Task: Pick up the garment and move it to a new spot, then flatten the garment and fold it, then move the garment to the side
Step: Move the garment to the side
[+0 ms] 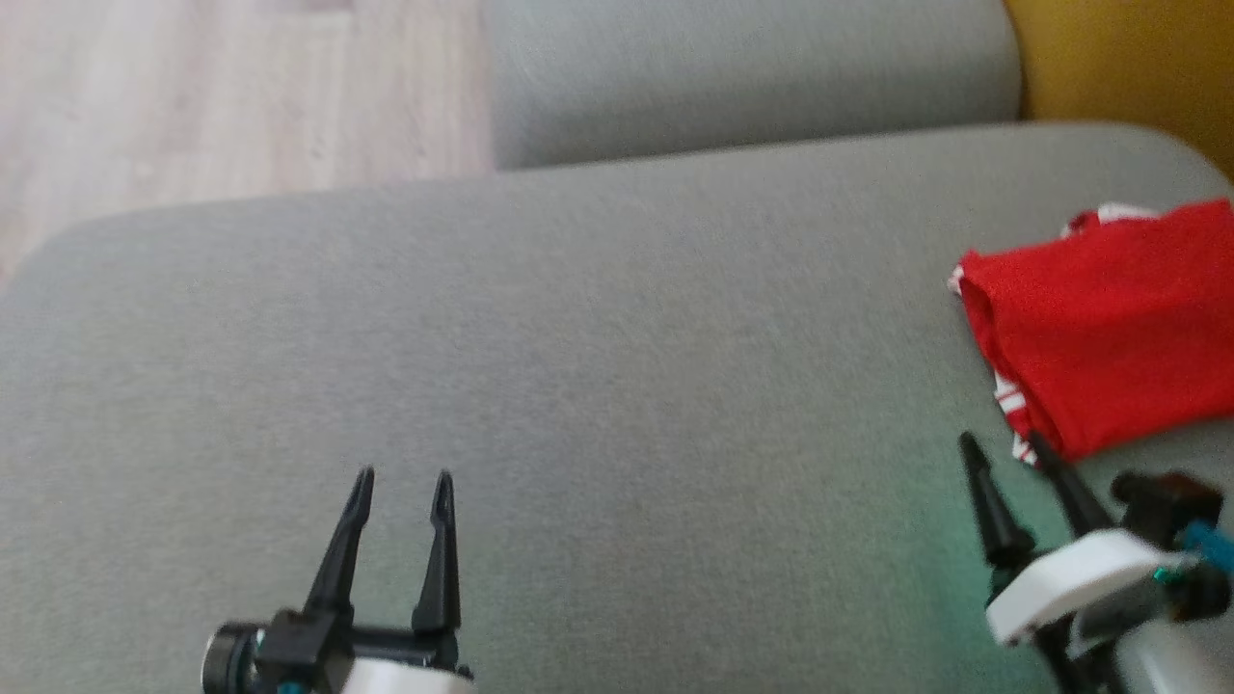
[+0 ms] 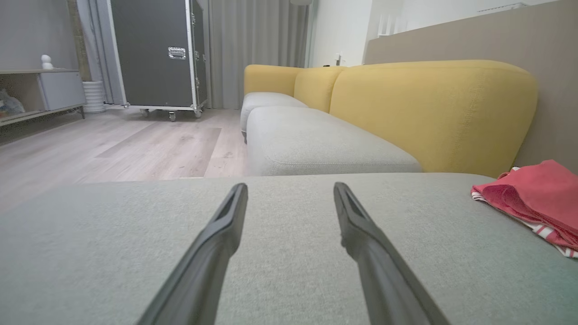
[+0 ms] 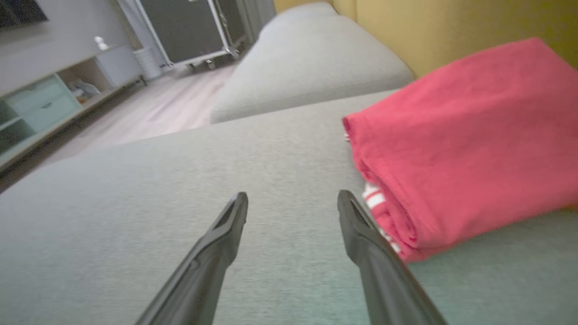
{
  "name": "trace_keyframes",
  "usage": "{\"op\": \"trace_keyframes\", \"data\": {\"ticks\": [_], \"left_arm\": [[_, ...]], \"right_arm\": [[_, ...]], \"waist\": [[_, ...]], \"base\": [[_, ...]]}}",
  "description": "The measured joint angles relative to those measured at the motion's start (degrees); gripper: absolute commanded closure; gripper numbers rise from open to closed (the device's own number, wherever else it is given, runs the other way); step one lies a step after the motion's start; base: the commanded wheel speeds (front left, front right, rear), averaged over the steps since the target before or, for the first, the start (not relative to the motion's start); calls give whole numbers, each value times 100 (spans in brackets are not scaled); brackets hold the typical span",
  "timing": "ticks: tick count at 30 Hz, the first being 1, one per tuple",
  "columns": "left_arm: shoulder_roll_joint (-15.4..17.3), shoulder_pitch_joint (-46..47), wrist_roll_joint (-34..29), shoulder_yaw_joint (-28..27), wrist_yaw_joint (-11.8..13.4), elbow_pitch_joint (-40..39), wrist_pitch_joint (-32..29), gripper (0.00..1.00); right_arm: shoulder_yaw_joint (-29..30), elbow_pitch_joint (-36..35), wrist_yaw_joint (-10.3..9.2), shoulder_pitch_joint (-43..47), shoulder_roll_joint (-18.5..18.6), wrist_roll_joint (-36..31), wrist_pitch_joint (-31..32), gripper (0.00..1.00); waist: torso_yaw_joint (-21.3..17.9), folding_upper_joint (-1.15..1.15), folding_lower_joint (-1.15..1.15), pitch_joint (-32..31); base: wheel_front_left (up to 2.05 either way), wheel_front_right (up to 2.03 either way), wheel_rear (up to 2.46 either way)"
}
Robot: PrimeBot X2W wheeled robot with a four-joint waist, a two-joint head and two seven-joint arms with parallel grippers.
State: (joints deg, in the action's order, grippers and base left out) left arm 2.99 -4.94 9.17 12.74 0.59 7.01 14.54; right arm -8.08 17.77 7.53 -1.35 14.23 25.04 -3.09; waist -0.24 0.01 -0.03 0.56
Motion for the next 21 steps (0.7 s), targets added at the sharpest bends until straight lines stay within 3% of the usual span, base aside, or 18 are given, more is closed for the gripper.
{"op": "trace_keyframes", "data": {"ticks": [6, 10, 14, 21], "left_arm": [[2, -342, 1, -107, 1, 59, -1, 0], [4, -495, -5, -203, -1, 60, 0, 0], [13, -572, -121, -336, -10, 53, -1, 0], [15, -588, -189, -517, -64, 42, 0, 0]], "right_arm": [[-230, 337, 0, 307, -293, -382, -1038, 0], [-123, 211, 0, 521, -469, -779, -1111, 0], [339, -498, 0, 827, -757, -1279, -1113, 0], [487, -826, 0, 1245, -989, -1560, -1113, 0]], "waist": [[281, 0, 1, -431], [353, 0, 0, -571], [372, 0, 2, -628], [332, 0, 2, -619]], "base": [[0, 0, 0], [0, 0, 0], [0, 0, 0], [0, 0, 0]]}}
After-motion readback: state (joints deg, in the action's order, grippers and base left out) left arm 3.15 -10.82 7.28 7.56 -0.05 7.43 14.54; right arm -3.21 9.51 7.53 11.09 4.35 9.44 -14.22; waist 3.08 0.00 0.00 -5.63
